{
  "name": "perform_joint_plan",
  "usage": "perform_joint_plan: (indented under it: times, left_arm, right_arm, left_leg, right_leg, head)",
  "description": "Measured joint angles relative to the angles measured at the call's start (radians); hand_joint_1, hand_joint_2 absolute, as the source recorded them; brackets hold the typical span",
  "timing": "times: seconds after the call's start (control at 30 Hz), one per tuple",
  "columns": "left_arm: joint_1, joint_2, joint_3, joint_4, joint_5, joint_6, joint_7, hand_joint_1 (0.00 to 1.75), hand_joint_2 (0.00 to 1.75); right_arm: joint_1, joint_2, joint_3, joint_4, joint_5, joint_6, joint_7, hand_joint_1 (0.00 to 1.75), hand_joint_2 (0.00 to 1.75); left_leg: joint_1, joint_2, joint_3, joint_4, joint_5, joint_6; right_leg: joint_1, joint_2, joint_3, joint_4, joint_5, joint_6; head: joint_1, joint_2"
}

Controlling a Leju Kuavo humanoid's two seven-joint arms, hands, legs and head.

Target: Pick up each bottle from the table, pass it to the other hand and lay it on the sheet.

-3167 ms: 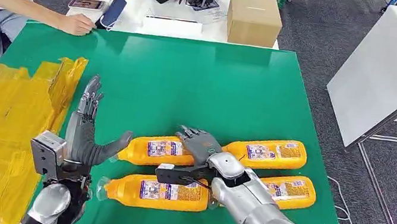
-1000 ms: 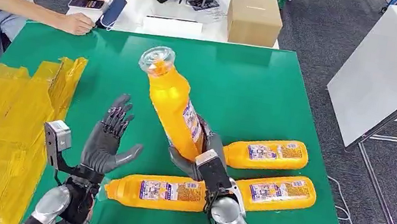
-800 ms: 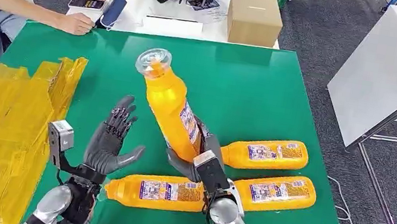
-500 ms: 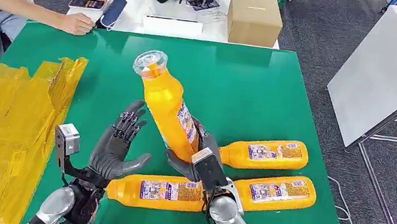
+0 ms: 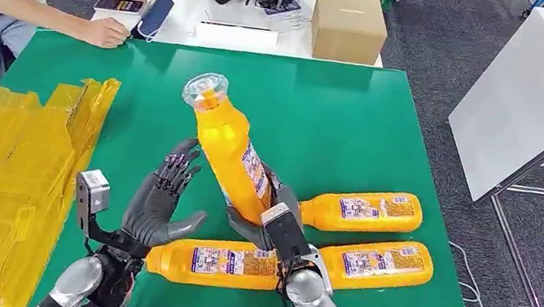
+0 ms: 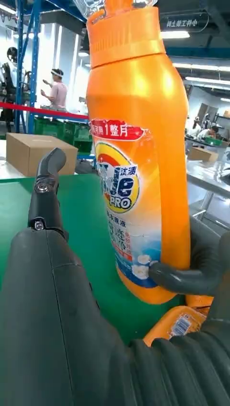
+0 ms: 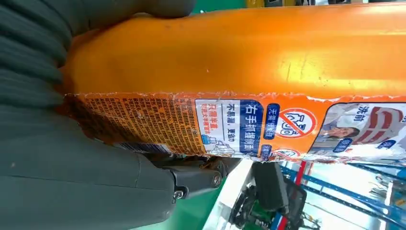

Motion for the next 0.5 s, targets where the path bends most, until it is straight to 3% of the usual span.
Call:
perform_joint_plan:
  times: [0.27,0.5]
  left_arm:
    - [0.000,0.001,0.000,0.000,0.000,-0.001,0.000,0.00,1.75]
    - [-0.007,0.001,-0.010,0.000,-0.001,-0.014,0.000,0.00,1.75]
  right_arm:
    - [-0.006,0.000,0.002,0.006,0.003,0.003,0.005,1.69,1.75]
    - [-0.042,0.008,0.047,0.058,0.065,0.022,0.049,1.75,1.75]
  left_leg:
    - [0.000,0.000,0.000,0.000,0.000,0.000]
    - [0.000,0.000,0.000,0.000,0.000,0.000]
  right_leg:
    - [0.000,0.000,0.000,0.000,0.000,0.000]
    - [0.000,0.000,0.000,0.000,0.000,0.000]
  head:
    - [0.000,0.000]
    - [0.000,0.000]
